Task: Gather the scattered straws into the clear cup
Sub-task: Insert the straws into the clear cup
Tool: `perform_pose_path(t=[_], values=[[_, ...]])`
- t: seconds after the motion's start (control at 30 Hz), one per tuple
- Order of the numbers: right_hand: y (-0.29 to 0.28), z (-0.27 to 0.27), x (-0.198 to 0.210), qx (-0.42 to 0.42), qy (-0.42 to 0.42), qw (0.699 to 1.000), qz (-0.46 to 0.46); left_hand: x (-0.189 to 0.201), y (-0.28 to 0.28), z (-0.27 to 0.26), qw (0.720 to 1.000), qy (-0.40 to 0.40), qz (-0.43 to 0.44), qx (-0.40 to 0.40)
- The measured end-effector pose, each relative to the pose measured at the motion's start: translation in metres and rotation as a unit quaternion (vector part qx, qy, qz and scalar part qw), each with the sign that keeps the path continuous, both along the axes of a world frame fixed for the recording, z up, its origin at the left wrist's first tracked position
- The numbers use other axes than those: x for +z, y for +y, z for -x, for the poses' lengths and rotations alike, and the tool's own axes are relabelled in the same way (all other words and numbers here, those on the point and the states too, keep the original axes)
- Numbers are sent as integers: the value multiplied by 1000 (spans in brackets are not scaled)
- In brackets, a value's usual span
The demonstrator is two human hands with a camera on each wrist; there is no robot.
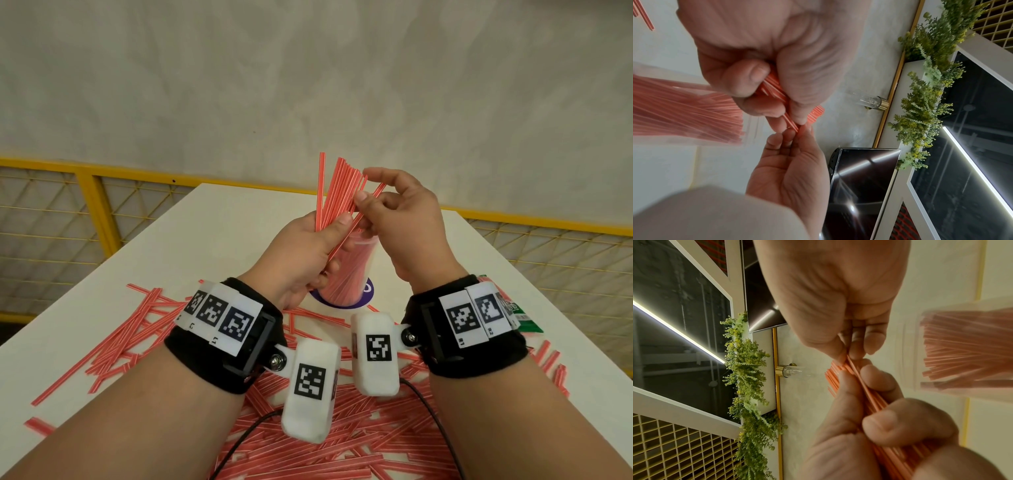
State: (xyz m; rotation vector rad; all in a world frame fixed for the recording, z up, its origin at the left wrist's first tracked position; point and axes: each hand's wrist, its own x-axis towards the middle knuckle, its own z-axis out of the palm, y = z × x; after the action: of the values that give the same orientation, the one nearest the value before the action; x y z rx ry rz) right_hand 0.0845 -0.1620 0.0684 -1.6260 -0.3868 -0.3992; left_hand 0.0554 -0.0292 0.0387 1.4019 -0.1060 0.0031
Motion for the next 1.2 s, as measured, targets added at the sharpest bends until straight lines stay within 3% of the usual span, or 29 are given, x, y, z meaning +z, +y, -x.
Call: perform_pose_path(t=[0.57,0.93,1.1,1.2], values=[[-2,-2,0,-15,1,1000,-23,2,-3,2,1000,-8,16,16],[-3,0,2,20,14,999,-26,2,-2,3,998,-30,-12,45],[-15,-10,8,-63,-63,983,-160,0,2,-1,995,6,3,104],[-21,-13,6,-137,-129,970,-156,-1,4,-3,993,16,-4,114]])
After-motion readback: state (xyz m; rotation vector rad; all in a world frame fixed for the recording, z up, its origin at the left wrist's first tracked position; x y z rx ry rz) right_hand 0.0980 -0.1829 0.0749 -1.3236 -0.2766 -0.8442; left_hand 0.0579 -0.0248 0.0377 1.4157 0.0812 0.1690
